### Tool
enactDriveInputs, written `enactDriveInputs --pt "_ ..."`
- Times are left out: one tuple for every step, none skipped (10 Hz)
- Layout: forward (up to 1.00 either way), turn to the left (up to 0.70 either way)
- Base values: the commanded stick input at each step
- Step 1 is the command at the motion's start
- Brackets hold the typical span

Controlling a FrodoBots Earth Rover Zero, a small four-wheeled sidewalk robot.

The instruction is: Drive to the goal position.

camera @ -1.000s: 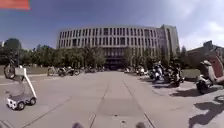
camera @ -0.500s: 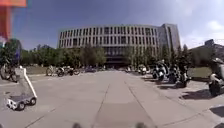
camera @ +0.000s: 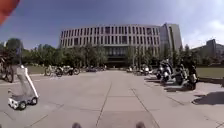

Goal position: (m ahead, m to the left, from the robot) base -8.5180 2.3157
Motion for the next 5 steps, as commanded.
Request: enactDriveInputs --pt "0.70 0.05" --pt "0.70 0.07" --pt "0.70 0.08" --pt "0.70 0.02" --pt "0.70 -0.06"
